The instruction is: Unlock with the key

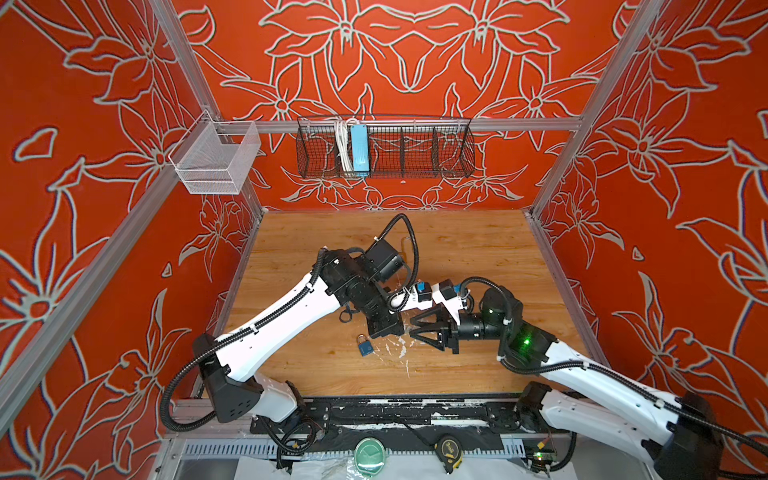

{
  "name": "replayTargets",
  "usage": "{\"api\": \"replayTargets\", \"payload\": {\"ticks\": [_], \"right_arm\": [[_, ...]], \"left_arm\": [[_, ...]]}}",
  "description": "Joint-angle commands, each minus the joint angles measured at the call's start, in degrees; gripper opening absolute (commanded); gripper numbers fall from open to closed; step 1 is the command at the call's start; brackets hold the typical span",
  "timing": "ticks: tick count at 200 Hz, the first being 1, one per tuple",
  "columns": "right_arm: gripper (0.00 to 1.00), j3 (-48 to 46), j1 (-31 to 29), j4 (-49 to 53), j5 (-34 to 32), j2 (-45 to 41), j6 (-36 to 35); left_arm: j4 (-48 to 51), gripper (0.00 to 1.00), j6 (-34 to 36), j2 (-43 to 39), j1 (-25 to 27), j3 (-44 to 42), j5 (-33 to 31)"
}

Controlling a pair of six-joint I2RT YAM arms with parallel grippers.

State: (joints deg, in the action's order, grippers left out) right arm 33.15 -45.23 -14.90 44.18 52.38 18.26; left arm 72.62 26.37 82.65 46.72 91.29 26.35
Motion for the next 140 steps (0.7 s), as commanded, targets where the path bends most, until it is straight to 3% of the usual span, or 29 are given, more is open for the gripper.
{"api": "replayTargets", "payload": {"ticks": [1,27,65,140], "right_arm": [[0.37,1.64,-0.82,-2.49,2.05,0.48,-0.56],[0.36,2.05,-0.91,-1.45,1.74,0.83,-0.99],[0.25,1.85,-0.95,-1.03,0.78,1.10,-0.52],[0.25,1.70,-0.95,-0.02,1.35,0.29,0.46]], "left_arm": [[-0.63,0.00,2.02,-1.57,0.35,0.75,1.94],[-0.94,0.00,2.17,-1.87,0.35,0.77,2.13],[-1.07,0.00,2.46,-2.13,0.31,0.62,1.89],[-2.46,0.00,2.72,-3.09,0.30,-0.06,1.56]]}}
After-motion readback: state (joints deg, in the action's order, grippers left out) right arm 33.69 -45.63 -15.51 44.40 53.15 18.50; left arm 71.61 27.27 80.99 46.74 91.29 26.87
